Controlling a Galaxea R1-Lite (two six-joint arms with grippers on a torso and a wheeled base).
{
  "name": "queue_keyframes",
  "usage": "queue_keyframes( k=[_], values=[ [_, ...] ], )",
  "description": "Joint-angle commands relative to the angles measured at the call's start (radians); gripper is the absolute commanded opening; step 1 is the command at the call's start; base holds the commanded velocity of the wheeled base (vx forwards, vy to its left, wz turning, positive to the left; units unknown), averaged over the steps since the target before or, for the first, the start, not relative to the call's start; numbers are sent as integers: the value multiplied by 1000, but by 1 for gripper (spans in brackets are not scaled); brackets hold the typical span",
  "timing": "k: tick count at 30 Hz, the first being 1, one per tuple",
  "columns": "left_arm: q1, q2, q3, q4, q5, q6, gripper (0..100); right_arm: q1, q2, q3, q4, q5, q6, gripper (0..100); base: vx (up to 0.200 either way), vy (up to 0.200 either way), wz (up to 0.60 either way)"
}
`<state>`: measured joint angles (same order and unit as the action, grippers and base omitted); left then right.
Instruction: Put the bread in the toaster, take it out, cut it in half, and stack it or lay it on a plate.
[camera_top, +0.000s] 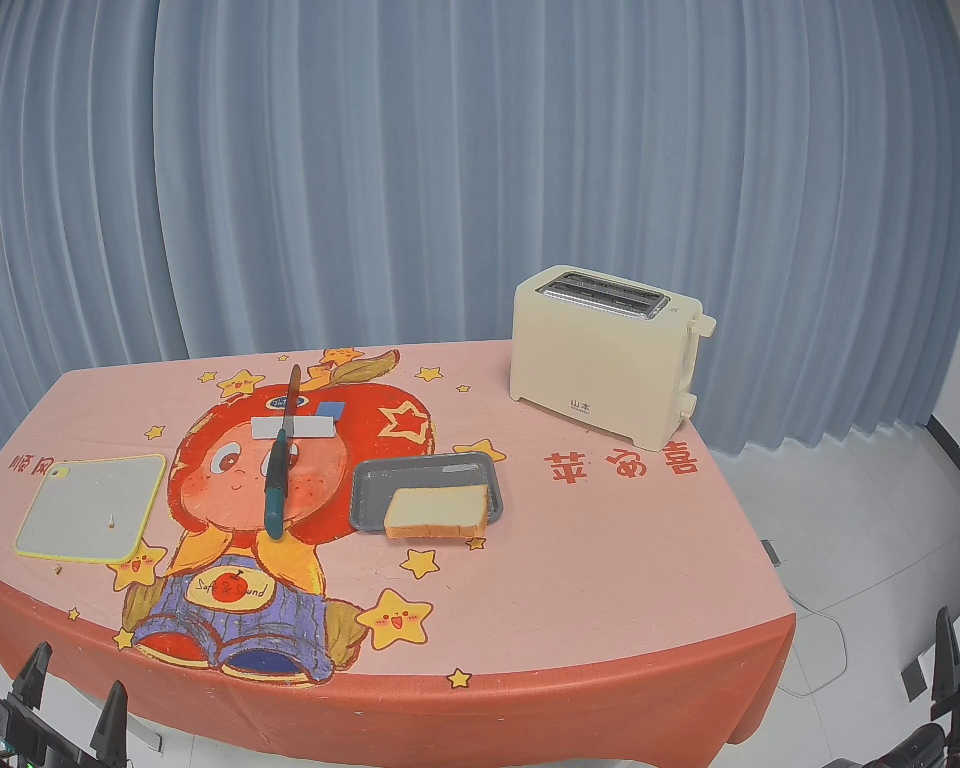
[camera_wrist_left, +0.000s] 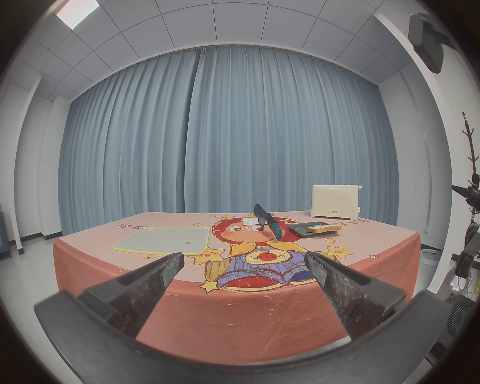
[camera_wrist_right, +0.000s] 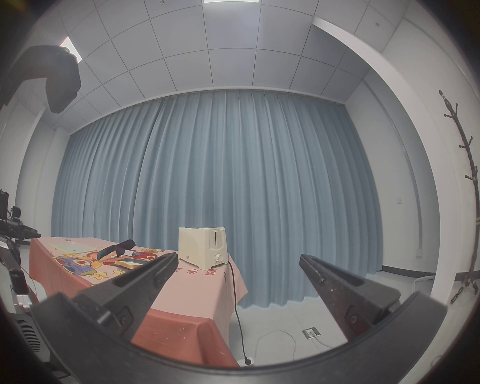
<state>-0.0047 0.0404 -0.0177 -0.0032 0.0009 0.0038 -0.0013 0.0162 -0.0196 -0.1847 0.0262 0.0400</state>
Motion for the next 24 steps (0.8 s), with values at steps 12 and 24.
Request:
queue_keyframes(
  k=[12, 24],
  values=[
    [0, 1, 18, -1, 1, 1, 100, 0, 4, -89, 103, 66, 40, 100, 0, 0, 0],
    [0, 1, 18, 0, 1, 1, 100, 6, 160, -207, 129, 176, 158, 100, 0, 0, 0]
  ],
)
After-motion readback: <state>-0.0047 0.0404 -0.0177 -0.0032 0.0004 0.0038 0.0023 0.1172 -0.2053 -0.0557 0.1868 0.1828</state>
